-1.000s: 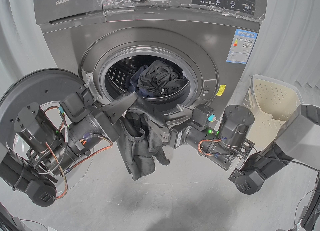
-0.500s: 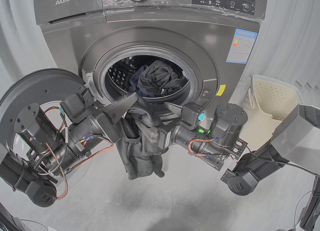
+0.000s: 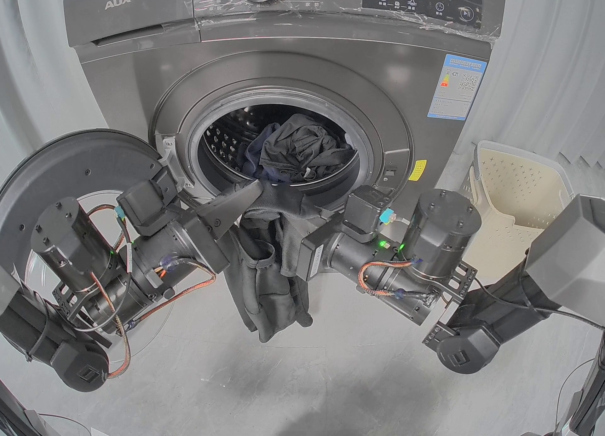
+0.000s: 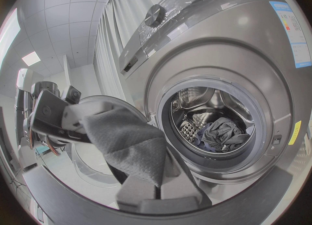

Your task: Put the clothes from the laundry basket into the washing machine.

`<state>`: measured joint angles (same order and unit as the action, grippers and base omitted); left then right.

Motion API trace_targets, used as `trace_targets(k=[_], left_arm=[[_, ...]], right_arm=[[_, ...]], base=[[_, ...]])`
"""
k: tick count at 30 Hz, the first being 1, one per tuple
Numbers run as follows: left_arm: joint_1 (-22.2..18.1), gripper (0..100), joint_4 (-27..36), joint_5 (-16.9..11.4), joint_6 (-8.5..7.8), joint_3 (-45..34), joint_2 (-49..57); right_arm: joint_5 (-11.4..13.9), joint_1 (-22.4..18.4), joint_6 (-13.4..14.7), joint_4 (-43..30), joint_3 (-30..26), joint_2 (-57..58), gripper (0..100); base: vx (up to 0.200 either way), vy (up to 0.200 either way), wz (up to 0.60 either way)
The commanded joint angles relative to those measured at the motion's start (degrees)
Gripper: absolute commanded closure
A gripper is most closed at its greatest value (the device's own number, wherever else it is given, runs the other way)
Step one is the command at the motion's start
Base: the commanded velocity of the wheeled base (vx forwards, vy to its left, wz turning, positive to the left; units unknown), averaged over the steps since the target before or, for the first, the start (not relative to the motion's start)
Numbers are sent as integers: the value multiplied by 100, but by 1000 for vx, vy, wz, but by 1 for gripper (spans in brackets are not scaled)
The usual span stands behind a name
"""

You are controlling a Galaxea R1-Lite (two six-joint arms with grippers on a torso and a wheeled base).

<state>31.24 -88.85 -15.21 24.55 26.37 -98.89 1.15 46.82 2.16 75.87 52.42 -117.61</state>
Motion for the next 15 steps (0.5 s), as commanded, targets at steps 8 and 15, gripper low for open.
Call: trace_targets(k=[8, 15], left_arm=[[-31, 0, 8, -34, 32, -26, -78], [-83, 0, 8, 18, -21, -9, -359]], right_arm=[[-44, 187, 30, -2, -513, 749, 100], [-62, 99, 48, -73, -636, 1197, 100]], base=[[0, 0, 0], [0, 0, 0]])
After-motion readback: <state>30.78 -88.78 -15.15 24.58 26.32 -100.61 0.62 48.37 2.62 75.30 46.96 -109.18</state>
